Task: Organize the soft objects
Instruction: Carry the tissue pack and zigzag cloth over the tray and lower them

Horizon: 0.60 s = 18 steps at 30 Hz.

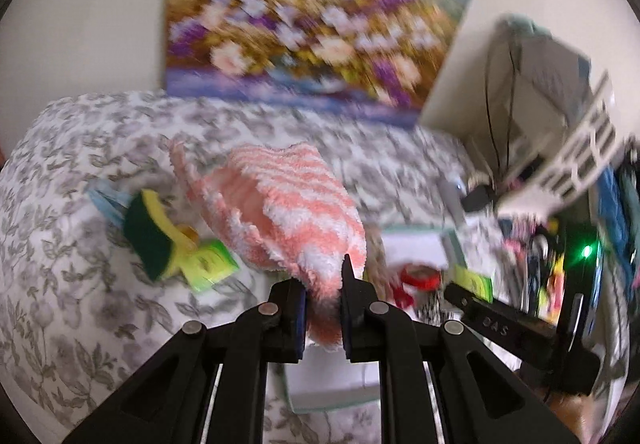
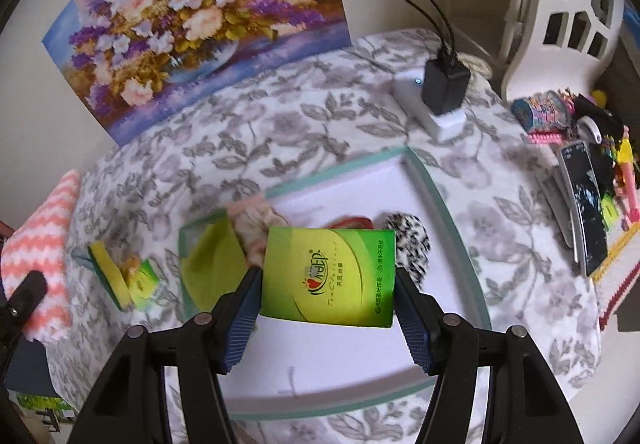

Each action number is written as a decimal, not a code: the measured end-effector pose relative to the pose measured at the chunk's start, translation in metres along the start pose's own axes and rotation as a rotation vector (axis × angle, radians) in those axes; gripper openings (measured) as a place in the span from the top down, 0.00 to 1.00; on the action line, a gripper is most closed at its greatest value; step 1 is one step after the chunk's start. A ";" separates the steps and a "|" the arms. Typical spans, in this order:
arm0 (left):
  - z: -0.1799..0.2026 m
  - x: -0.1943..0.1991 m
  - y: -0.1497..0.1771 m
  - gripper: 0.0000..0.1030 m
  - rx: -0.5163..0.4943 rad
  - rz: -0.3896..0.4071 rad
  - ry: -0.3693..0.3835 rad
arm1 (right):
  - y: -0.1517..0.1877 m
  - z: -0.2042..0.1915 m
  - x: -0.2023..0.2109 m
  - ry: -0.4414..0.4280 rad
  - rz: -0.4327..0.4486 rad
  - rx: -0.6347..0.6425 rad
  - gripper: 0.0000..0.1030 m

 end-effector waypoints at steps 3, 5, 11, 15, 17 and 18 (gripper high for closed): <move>0.020 -0.024 0.022 0.86 -0.039 -0.097 0.032 | 0.012 0.007 -0.012 0.010 -0.052 -0.002 0.35; 0.029 -0.036 0.032 0.86 -0.056 -0.143 0.038 | 0.019 0.011 -0.019 0.014 -0.083 -0.003 0.35; 0.042 -0.070 0.064 0.86 -0.126 -0.259 -0.019 | 0.036 0.018 -0.043 0.037 -0.172 0.006 0.35; 0.045 -0.091 0.085 0.86 -0.150 -0.347 -0.038 | 0.047 0.020 -0.059 0.059 -0.234 0.025 0.35; 0.047 -0.100 0.094 0.86 -0.182 -0.378 -0.060 | 0.052 0.021 -0.066 0.054 -0.259 0.021 0.35; 0.048 -0.103 0.098 0.86 -0.198 -0.389 -0.071 | 0.056 0.023 -0.070 0.054 -0.275 0.018 0.35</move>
Point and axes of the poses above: each gripper's, at about its wrist camera, not at the fingertips, and x roughly against the way its jaws point, z to its right, y to its underside, the point moved 8 cm from there along -x, roughly the way its jaws point, and after that the axes turned 4 degrees about -y, right-handed, at the moved point
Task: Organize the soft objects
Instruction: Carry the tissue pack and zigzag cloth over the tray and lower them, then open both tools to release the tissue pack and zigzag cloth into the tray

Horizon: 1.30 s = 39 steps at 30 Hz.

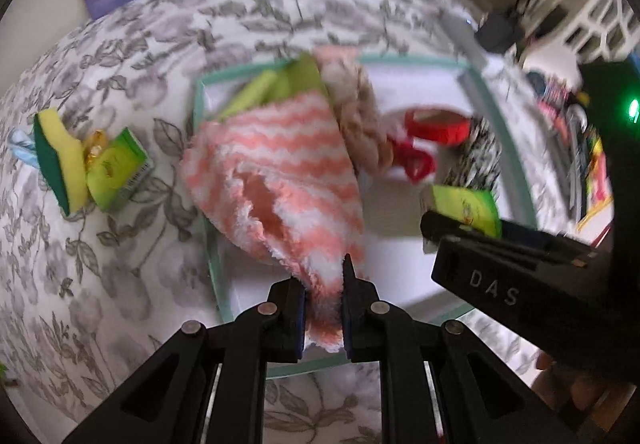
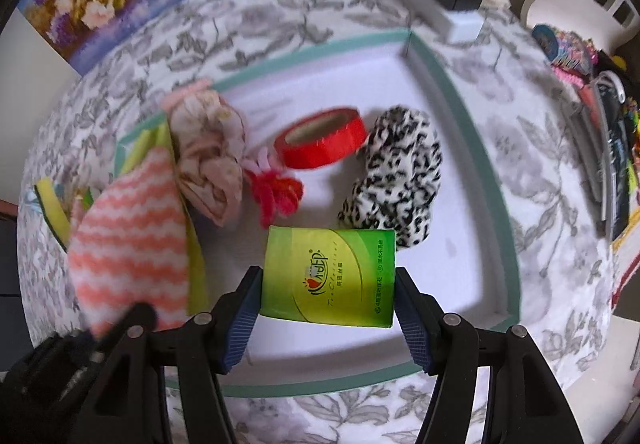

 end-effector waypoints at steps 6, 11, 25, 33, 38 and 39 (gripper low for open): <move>0.000 -0.025 0.010 0.85 -0.021 -0.068 -0.047 | 0.007 0.005 -0.016 0.009 -0.048 -0.006 0.35; -0.002 -0.040 0.013 0.82 -0.022 -0.101 -0.076 | 0.012 0.009 -0.021 0.016 -0.062 -0.011 0.35; -0.006 -0.008 0.001 0.51 -0.002 -0.065 -0.017 | -0.005 0.004 0.005 0.024 0.013 0.001 0.33; -0.017 0.018 -0.009 0.40 0.018 -0.010 -0.012 | -0.019 0.002 0.031 0.022 0.081 0.005 0.33; -0.018 0.023 -0.008 0.33 0.031 0.020 -0.003 | -0.018 0.002 0.038 0.018 0.101 0.002 0.33; -0.023 0.026 -0.010 0.27 0.043 0.030 -0.004 | -0.019 0.002 0.038 0.018 0.105 0.001 0.33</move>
Point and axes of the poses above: each gripper's, at about its wrist camera, not at the fingertips, and x roughly against the way its jaws point, z to its right, y to its underside, the point moved 8 cm from there along -x, roughly the way its jaws point, and after that the axes turned 4 degrees about -y, right-handed, at the moved point
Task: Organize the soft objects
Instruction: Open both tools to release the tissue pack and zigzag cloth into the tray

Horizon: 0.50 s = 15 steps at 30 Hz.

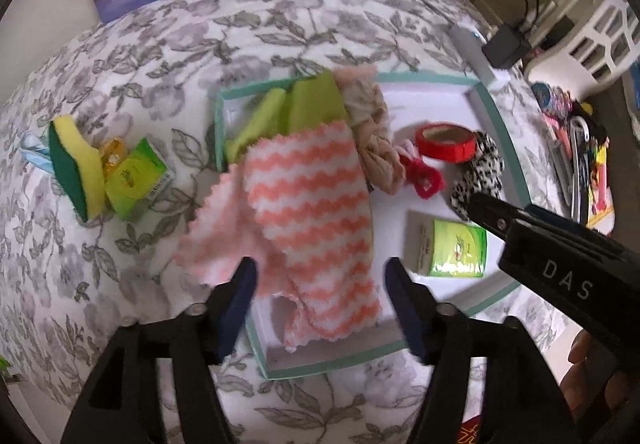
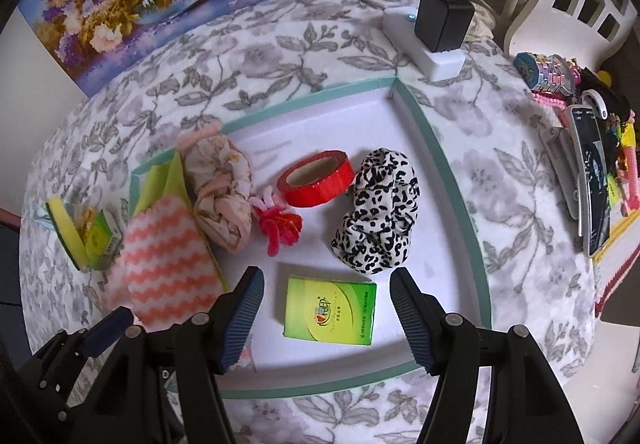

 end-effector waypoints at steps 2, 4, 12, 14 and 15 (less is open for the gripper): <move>-0.006 0.002 -0.005 0.27 0.034 0.015 -0.003 | -0.002 0.000 0.001 0.000 0.007 -0.004 0.33; -0.016 0.006 -0.008 0.27 0.076 0.030 0.007 | 0.000 0.001 0.003 0.001 0.009 -0.005 0.33; -0.060 0.008 -0.016 0.08 0.219 0.059 -0.011 | 0.001 -0.005 -0.003 0.019 -0.001 0.018 0.30; -0.068 0.009 -0.017 0.06 0.240 0.071 -0.022 | 0.000 -0.006 -0.002 0.027 0.004 0.024 0.15; -0.071 0.009 -0.018 0.06 0.251 0.078 -0.023 | -0.001 -0.007 -0.001 0.029 0.010 0.025 0.10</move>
Point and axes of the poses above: each gripper's, at about its wrist camera, not at the fingertips, and x roughly against the way its jaws point, z to its right, y to its underside, the point moved 8 cm from there along -x, roughly the way its jaws point, and after that the axes turned 4 degrees about -y, right-handed, at the moved point
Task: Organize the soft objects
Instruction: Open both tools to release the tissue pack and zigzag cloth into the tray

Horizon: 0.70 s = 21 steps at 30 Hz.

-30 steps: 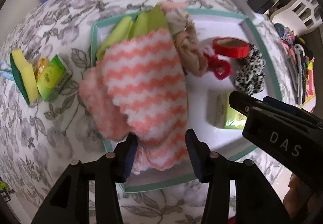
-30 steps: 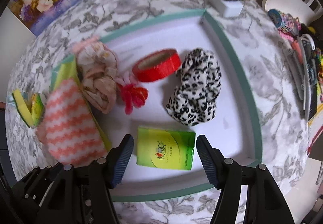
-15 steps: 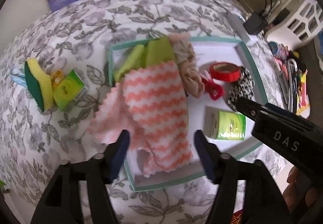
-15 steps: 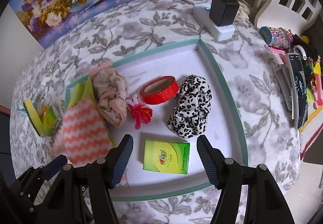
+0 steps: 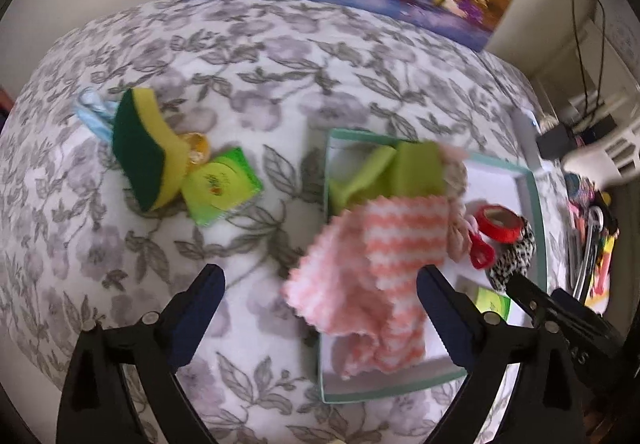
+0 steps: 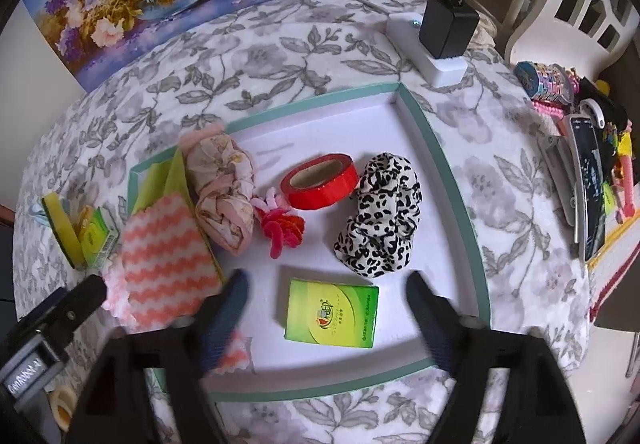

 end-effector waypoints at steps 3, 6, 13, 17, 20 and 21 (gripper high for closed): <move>-0.007 0.000 -0.004 0.05 0.030 0.022 -0.012 | -0.002 -0.001 0.002 -0.002 0.013 -0.003 0.05; -0.014 -0.003 -0.006 0.05 0.054 0.029 -0.040 | -0.003 0.001 0.002 0.017 0.018 -0.009 0.00; -0.024 -0.004 -0.006 0.05 0.078 0.027 -0.064 | -0.003 0.001 0.001 0.016 0.015 -0.008 0.00; -0.033 -0.003 -0.008 0.05 0.104 0.031 -0.074 | -0.002 0.000 0.000 0.012 0.012 -0.006 0.00; -0.047 0.002 -0.014 0.05 0.137 0.051 -0.091 | -0.002 -0.004 0.002 0.017 0.023 0.001 0.00; -0.052 0.005 -0.016 0.05 0.148 0.062 -0.100 | -0.004 -0.009 0.005 0.019 0.038 0.011 0.00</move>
Point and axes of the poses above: each gripper's, at about its wrist camera, not at the fingertips, and x roughly against the way its jaws point, z to its right, y to its underside, the point moved 8 cm from there along -x, roughly the way its jaws point, and after that the axes turned 4 degrees about -y, right-handed, at the moved point
